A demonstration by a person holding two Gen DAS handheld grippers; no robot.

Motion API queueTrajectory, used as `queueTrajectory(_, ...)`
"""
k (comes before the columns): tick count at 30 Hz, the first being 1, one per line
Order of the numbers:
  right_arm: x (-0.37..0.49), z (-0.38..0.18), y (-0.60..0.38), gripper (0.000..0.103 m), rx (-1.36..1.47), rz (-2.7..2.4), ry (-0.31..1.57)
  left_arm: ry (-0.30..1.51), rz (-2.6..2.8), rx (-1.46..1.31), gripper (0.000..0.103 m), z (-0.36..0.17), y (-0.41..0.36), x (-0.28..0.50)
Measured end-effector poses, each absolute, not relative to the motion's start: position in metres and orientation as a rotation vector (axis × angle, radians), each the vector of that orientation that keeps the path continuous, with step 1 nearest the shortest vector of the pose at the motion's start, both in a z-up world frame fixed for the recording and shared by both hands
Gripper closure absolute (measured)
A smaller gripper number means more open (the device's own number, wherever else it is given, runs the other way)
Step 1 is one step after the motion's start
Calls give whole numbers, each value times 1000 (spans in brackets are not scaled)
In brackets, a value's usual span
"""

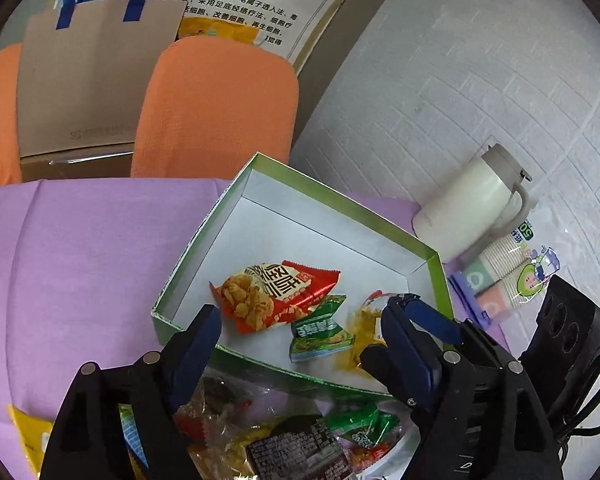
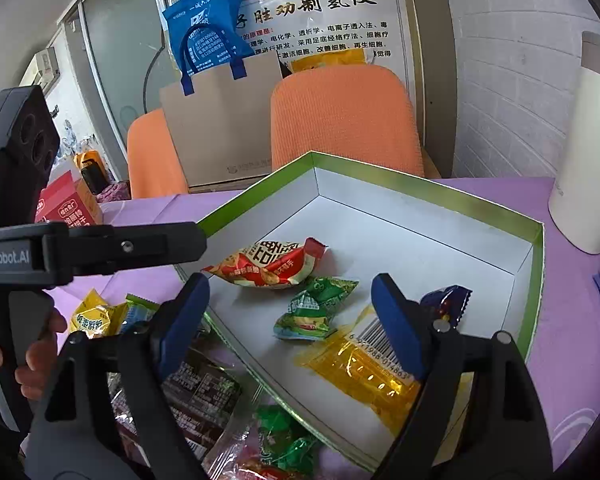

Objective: Organize snacks
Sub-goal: 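Carry the red-orange cracker bag into the green box and release it, then move the right tool back to the pile toward the white wafer packet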

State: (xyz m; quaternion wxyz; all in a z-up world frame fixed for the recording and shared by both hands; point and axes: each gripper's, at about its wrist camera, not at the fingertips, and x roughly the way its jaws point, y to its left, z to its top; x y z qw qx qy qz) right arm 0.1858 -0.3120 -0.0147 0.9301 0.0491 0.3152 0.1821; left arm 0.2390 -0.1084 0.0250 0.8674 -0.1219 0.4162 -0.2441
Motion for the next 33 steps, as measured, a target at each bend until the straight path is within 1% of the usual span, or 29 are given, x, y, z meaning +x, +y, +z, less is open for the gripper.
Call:
queueTrajectory(6, 156, -5, -313, 19, 127, 413, 640, 855, -503, -261, 19, 38, -99, 213)
queueTrajectory(11, 125, 14, -310, 15, 107, 431, 591, 822, -465, -241, 19, 56, -92, 177)
queueTrajectory(14, 101, 21, -314, 15, 95, 439, 561, 806, -447, -208, 19, 64, -88, 150)
queueTrajectory(19, 62, 16, -324, 14, 107, 426, 538, 768, -451, -205, 19, 66, -78, 101)
queueTrajectory(24, 33, -5, -337, 13, 152, 395, 549, 764, -451, -216, 19, 44, -69, 59)
queueTrajectory(33, 12, -49, -352, 13, 196, 323, 654, 908, -465, -273, 19, -22, -69, 24)
